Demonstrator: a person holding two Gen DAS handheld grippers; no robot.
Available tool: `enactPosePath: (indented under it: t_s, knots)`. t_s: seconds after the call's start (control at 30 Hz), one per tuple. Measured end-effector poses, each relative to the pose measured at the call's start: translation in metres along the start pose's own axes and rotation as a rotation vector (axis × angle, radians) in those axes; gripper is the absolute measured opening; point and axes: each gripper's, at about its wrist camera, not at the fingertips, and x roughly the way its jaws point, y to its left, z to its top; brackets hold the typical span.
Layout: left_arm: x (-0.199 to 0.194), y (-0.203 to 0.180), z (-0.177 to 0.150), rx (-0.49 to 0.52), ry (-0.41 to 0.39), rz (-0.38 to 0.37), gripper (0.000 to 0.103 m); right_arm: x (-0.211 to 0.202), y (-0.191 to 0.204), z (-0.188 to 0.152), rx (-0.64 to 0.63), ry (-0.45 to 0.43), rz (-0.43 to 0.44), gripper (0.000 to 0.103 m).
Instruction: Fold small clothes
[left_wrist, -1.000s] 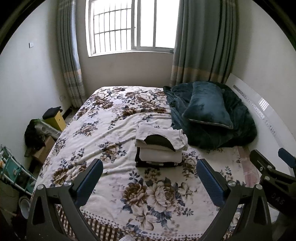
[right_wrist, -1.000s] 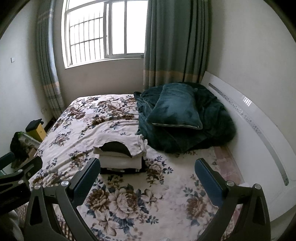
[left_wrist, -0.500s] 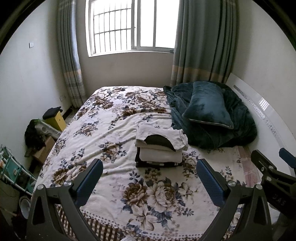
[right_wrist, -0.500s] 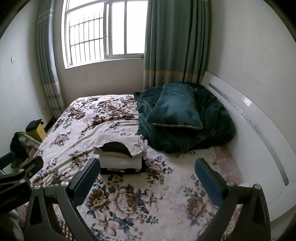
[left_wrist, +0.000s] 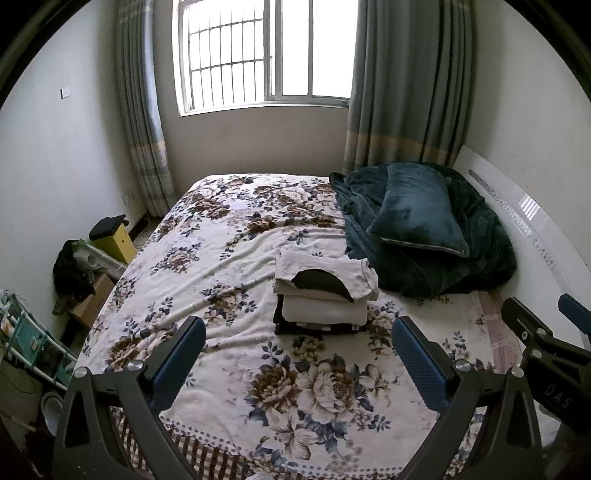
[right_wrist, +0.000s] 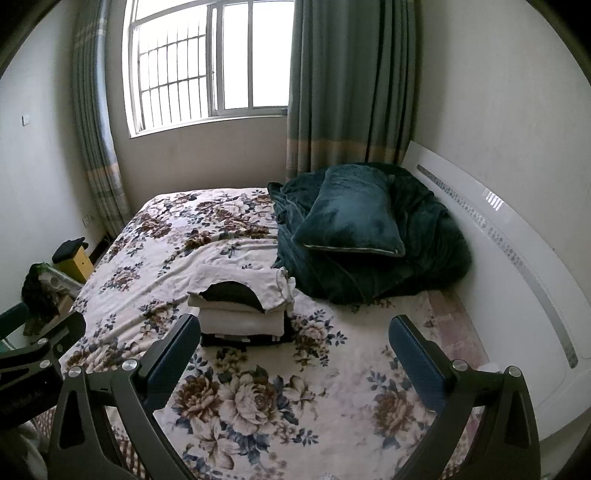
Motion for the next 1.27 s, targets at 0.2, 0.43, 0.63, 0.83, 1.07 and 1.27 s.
enactPosePath:
  t_s: [0.2, 0.43, 0.63, 0.83, 1.07, 1.27]
  knots:
    - [0.0, 0.0, 0.0, 0.0, 0.0, 0.001, 0.103, 0.0, 0.0, -0.001, 0.002, 0.001, 0.0, 0.103]
    - [-0.002, 0.0, -0.002, -0.001, -0.001, 0.009, 0.103, 0.0, 0.0, -0.001, 0.003, 0.0, 0.001, 0.103]
    - [-0.004, 0.001, -0.003, -0.001, 0.0, 0.013, 0.103, 0.0, 0.0, -0.003, 0.004, 0.0, -0.001, 0.103]
    - [-0.005, 0.001, -0.003, 0.001, 0.0, 0.014, 0.103, 0.0, 0.0, -0.003, 0.006, 0.0, -0.002, 0.103]
    - [-0.006, 0.003, -0.003, -0.002, -0.002, 0.014, 0.103, -0.002, 0.002, -0.005, 0.011, -0.005, -0.005, 0.103]
    - [-0.01, 0.007, -0.003, -0.007, -0.009, 0.022, 0.103, -0.002, 0.002, -0.006, 0.012, -0.007, -0.006, 0.103]
